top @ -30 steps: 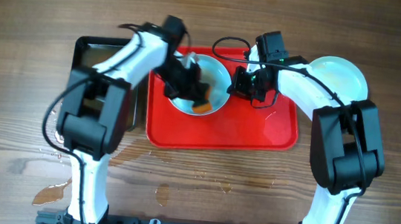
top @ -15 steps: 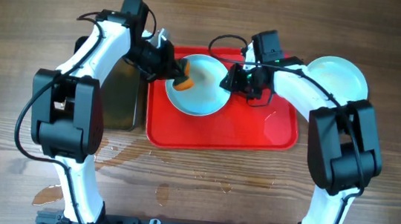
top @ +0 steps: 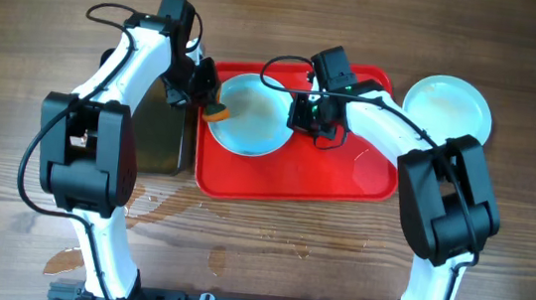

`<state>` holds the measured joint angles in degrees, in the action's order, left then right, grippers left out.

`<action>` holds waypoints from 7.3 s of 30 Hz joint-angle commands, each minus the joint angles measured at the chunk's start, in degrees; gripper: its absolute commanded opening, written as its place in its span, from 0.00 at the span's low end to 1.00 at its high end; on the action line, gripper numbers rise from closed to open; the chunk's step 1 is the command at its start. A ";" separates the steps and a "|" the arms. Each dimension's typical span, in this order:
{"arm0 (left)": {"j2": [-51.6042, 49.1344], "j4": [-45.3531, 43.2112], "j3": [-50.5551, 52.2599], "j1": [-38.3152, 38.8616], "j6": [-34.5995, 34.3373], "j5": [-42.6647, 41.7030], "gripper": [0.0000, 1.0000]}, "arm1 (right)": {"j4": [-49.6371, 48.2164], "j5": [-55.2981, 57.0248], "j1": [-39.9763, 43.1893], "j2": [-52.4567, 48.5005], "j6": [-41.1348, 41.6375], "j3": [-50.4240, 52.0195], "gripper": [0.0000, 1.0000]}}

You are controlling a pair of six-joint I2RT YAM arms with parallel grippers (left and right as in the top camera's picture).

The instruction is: Clean dirty plates on tray and stack at the side

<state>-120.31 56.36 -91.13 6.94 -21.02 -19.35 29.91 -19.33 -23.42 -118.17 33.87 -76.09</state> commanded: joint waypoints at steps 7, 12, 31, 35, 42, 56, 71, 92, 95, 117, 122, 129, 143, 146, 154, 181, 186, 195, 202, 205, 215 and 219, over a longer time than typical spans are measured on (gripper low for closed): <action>1.49 0.04 -0.81 -0.46 0.90 1.64 0.04 | 11.32 20.20 3.08 15.34 -3.69 0.74 0.04; 1.49 0.04 -0.81 -0.42 0.90 1.64 0.04 | 16.20 35.52 3.04 22.34 -5.62 0.74 0.04; 1.49 0.02 -0.81 -0.42 0.90 1.66 0.04 | 25.68 93.59 -20.02 29.55 -5.44 0.74 0.04; 1.49 0.04 -0.81 -0.42 0.90 1.66 0.04 | 25.16 101.90 -24.04 29.55 -8.61 0.74 0.04; 1.49 0.04 -0.81 -0.42 0.90 1.66 0.04 | 22.69 106.47 -25.70 29.57 -11.80 0.74 0.04; 1.49 0.02 -0.81 -0.42 0.90 1.66 0.04 | 22.18 70.55 -18.23 29.57 -3.39 0.74 0.04; 1.49 -0.83 -0.81 0.85 0.90 1.68 0.04 | 20.65 29.33 30.25 28.55 -7.72 0.74 0.05; 2.67 -1.16 -1.79 2.10 0.92 3.02 0.04 | 13.99 27.74 39.91 8.63 -9.90 0.17 0.48; 6.71 1.22 -3.45 0.15 0.90 4.57 0.04 | 14.47 21.18 39.89 12.13 -11.91 -0.04 0.48; 14.45 -14.21 22.84 -7.87 1.03 23.67 0.05 | 18.25 10.49 25.24 28.28 -17.18 0.00 1.00; 14.45 -14.64 23.21 -7.85 0.90 23.45 0.57 | 18.21 10.45 25.24 28.28 -17.16 0.00 1.00; 17.46 -5.79 14.45 -7.85 0.90 22.64 1.00 | 20.83 10.45 25.24 29.38 -17.25 -0.02 1.00; 33.42 7.76 -2.69 -7.80 0.90 16.17 1.00 | 20.09 10.71 25.24 62.31 -23.37 -0.09 1.00; 33.29 7.76 -2.69 -7.80 0.90 16.17 1.00 | 18.45 9.16 25.24 71.54 -20.57 -0.07 1.00; 33.29 7.76 -2.69 -7.80 0.90 16.17 1.00 | 25.46 9.92 25.24 81.99 -15.85 -0.07 1.00; 33.29 7.76 -2.69 -7.80 0.90 16.17 1.00 | -33.55 6.60 25.14 112.63 -25.27 67.84 1.00; 33.29 7.76 -2.69 -7.80 0.90 16.17 1.00 | -33.53 4.37 25.14 117.46 -29.31 72.59 1.00; 33.29 7.76 -2.69 -7.80 0.90 16.17 1.00 | -31.28 4.22 25.14 118.01 -29.20 75.82 1.00; 33.29 7.76 -2.69 -7.80 0.90 16.17 1.00 | -31.23 4.24 25.14 117.96 -29.22 75.80 1.00; 33.29 7.76 -2.69 -7.80 0.90 16.17 1.00 | -31.23 4.24 25.14 117.96 -29.20 75.80 1.00; 33.29 7.76 -2.69 -7.82 0.90 16.17 1.00 | -31.23 4.24 25.14 117.96 -29.20 75.80 1.00; 35.41 7.80 -2.69 -7.85 1.55 20.26 1.00 | -31.23 4.24 25.14 117.96 -29.22 75.80 1.00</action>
<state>-86.72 64.14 -93.73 -0.78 -20.21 -1.93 -1.10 -13.98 1.91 -1.10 5.67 -0.36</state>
